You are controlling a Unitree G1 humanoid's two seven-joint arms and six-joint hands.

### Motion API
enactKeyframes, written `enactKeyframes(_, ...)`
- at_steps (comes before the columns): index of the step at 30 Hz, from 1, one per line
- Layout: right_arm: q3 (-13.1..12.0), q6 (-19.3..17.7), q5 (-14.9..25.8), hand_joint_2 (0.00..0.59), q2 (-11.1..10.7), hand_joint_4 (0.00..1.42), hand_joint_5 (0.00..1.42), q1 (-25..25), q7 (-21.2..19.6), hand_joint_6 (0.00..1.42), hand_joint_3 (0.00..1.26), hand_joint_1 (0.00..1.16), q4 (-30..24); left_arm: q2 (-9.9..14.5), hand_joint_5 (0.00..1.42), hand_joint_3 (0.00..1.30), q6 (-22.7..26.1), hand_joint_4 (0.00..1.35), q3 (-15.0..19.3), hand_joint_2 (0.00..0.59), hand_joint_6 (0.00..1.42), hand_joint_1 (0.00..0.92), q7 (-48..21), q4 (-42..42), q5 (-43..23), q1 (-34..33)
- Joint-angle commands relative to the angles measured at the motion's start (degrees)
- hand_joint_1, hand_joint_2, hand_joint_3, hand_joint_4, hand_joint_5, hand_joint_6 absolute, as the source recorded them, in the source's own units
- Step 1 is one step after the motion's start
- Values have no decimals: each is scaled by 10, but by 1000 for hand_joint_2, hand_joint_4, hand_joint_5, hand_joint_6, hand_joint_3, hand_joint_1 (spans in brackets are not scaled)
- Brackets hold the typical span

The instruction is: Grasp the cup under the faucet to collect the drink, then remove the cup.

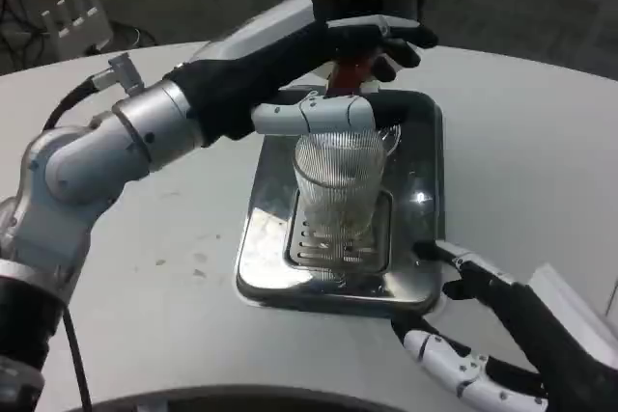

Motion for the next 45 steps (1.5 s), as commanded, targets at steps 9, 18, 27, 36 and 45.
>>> enactKeyframes(9,18,13,78,259,-10,1,91,-17,-83,9,1,553,56,12,281,228,-4,226,-29,68,301,0,-6,3,44,12)
enactKeyframes(18,25,-56,149,221,0,0,122,-30,-239,17,0,624,145,17,275,228,0,219,-27,67,301,0,-6,-7,47,17)
enactKeyframes(27,15,-70,230,214,3,46,196,-87,-302,17,0,616,227,19,273,231,5,218,-23,72,301,0,-4,-11,45,14)
enactKeyframes(36,28,-72,234,204,-3,30,170,-137,-347,41,35,640,274,27,273,237,2,216,-20,77,301,0,1,-8,46,11)
enactKeyframes(45,43,-87,238,201,4,20,4,-184,-394,0,76,627,359,31,272,244,1,215,-19,78,301,0,0,-3,44,6)
